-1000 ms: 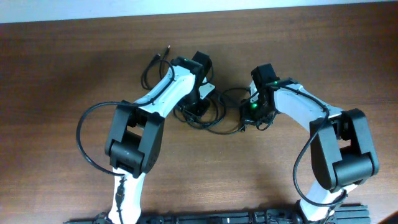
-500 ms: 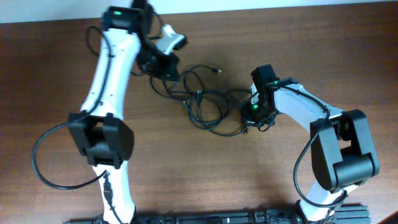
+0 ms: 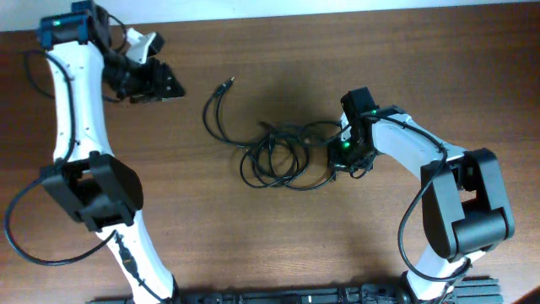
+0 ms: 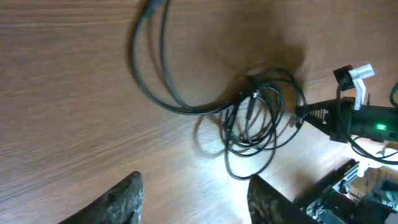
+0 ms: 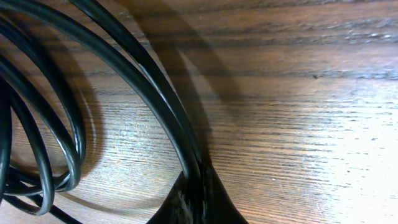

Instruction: Untangle cables

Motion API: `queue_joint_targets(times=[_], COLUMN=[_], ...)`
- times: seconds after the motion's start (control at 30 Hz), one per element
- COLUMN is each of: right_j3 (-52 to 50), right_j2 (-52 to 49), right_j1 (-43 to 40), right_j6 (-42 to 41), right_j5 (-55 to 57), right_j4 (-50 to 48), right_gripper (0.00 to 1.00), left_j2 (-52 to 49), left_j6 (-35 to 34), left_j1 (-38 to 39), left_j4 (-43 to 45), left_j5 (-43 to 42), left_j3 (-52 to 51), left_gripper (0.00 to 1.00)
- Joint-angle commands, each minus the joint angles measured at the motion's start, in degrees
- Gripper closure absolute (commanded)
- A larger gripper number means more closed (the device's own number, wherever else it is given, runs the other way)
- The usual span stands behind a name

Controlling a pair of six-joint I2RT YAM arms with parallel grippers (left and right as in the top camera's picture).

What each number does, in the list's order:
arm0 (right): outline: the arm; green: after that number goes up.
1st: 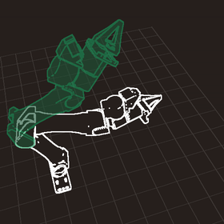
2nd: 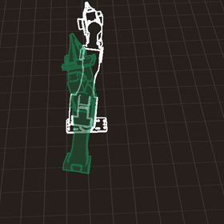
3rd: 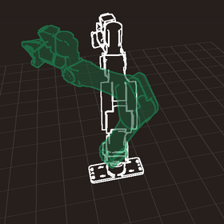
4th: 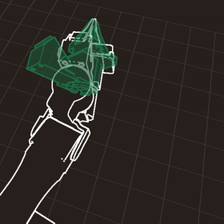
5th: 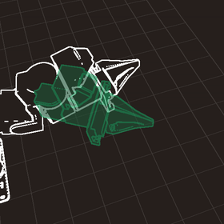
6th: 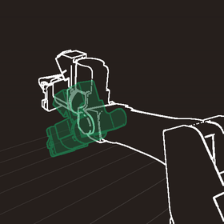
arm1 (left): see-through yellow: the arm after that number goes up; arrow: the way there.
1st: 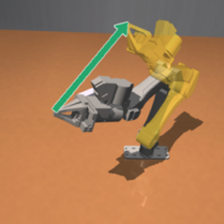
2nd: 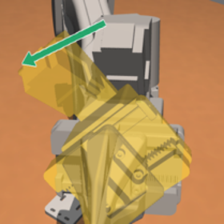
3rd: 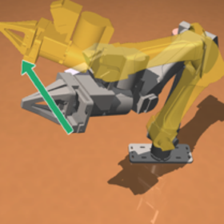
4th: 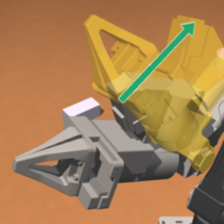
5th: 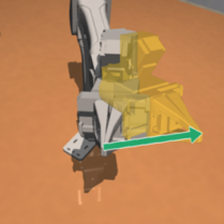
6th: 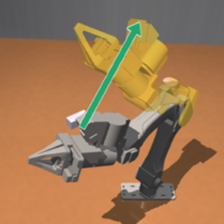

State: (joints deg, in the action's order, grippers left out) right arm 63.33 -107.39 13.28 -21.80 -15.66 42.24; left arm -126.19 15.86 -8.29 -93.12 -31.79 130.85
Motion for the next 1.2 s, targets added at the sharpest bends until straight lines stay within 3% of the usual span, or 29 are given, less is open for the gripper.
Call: queue_joint_targets(times=[0.0, 0.3, 0.4, 0.57, 0.87, 1.17], right_j3=[-1.1, -1.1, -1.1, -1.1, -1.0, -1.0], right_j2=[-0.8, -0.8, -0.8, -0.8, -0.8, -0.8], right_j1=[-0.2, -0.7, -3.4, -4.4, -4.3, -4.3], right_j6=[0.5, 0.3, 0.3, 0.5, 0.5, 0.5], right_j5=[4.3, 6.5, 6.4, 5.6, 5.2, 5.2], right_j4=[0.6, 2.4, 2.8, 1.2, 1.1, 1.1], right_gripper=[0.96, 0.96, 0.96, 0.96, 0.96, 0.96], left_j2=[0.6, 0.5, 0.5, 0.5, 8.8, 25.6], left_j6=[0.7, 0.0, -0.2, -8.1, -11.6, -16.8], left_j1=[5.5, 20.2, 23.0, 24.6, 25.6, 25.9], left_j4=[0.9, -0.7, -1.4, -3.6, -3.6, -2.1], left_j5=[-0.6, 18.5, 20.0, 29.2, 29.7, 31.4], left_j3=[1.2, -0.4, -0.4, -0.4, -0.9, -28.3], left_gripper=[0.37, 0.34, 0.34, 0.35, 0.35, 0.38])
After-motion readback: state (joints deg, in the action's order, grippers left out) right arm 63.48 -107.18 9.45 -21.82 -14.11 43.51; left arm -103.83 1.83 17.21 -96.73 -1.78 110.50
